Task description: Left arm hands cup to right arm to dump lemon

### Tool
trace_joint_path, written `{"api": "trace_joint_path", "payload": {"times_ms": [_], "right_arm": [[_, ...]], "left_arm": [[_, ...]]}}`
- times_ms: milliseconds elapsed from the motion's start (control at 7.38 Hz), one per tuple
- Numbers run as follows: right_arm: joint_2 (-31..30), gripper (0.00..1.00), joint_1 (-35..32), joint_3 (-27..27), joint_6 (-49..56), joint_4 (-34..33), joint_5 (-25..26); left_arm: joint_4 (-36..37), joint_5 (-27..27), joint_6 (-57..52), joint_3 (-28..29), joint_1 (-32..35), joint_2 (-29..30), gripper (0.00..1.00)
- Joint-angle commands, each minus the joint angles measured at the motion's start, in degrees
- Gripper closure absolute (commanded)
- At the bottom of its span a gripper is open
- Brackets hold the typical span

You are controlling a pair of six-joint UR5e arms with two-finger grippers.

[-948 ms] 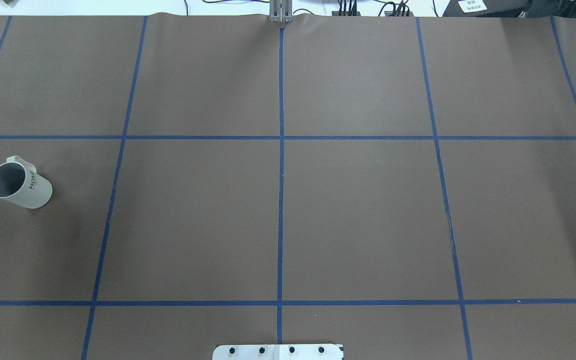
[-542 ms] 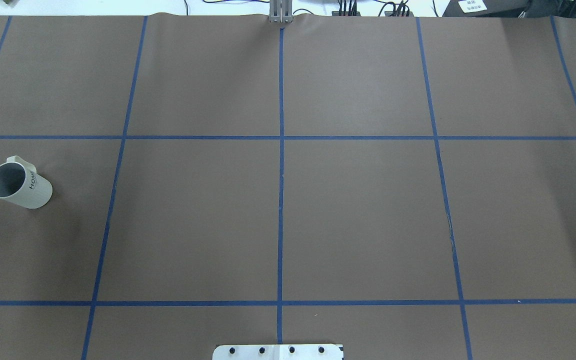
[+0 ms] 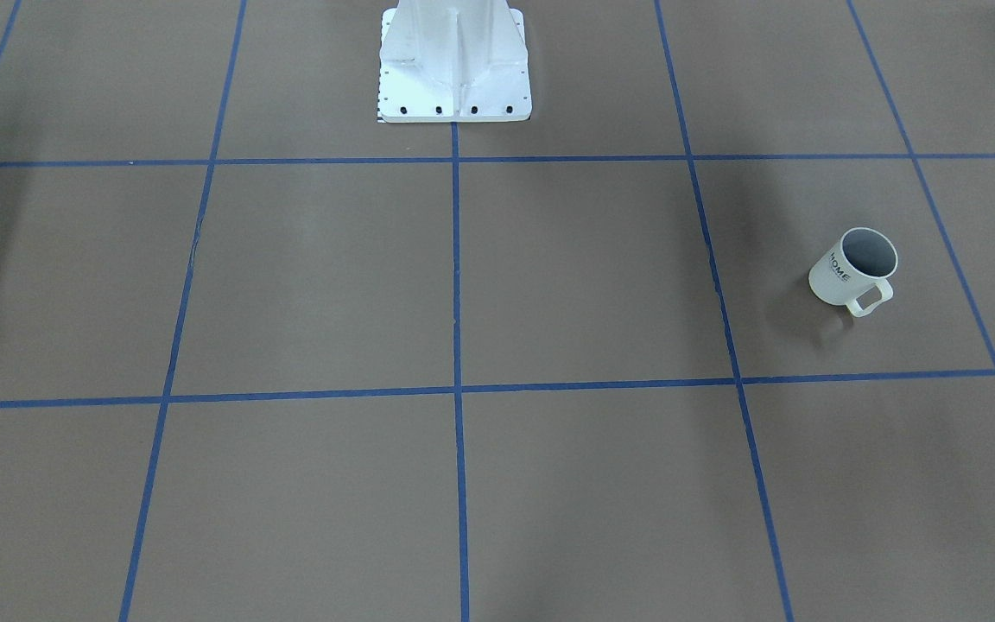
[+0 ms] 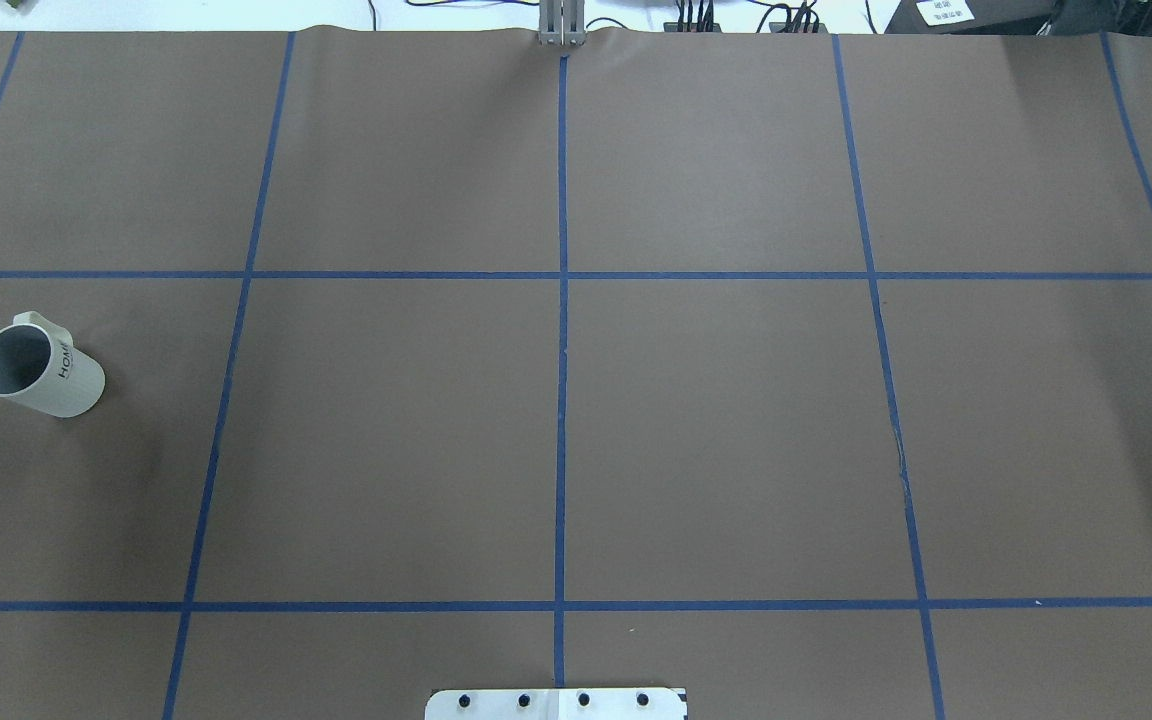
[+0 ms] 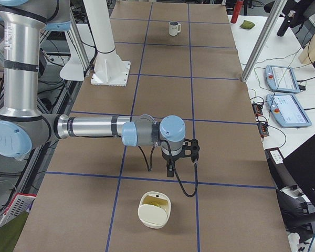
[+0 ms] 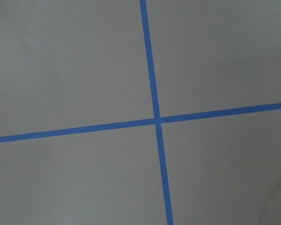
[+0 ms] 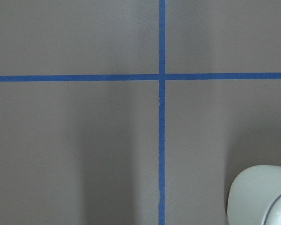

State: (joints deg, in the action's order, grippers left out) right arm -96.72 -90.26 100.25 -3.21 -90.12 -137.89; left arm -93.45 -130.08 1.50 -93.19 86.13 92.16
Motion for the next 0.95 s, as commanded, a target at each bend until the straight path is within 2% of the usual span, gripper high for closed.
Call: {"api": "trace_joint_path", "payload": {"times_ms": [0, 135, 812], "right_arm": [[0.04, 0.0, 0.0, 0.04, -0.13, 0.03, -1.33], [0.04, 0.0, 0.0, 0.04, -0.13, 0.03, -1.33], [0.04, 0.0, 0.0, 0.04, -0.22, 0.03, -1.24]], "left_arm": [[-0.06, -0.78, 0.0, -0.24, 0.1, -0.05, 0.0], [-0.06, -2.44, 0.0, -0.24, 0.1, -0.4, 0.0], [-0.06, -2.72, 0.0, -0.15, 0.1, -0.32, 0.0]]}}
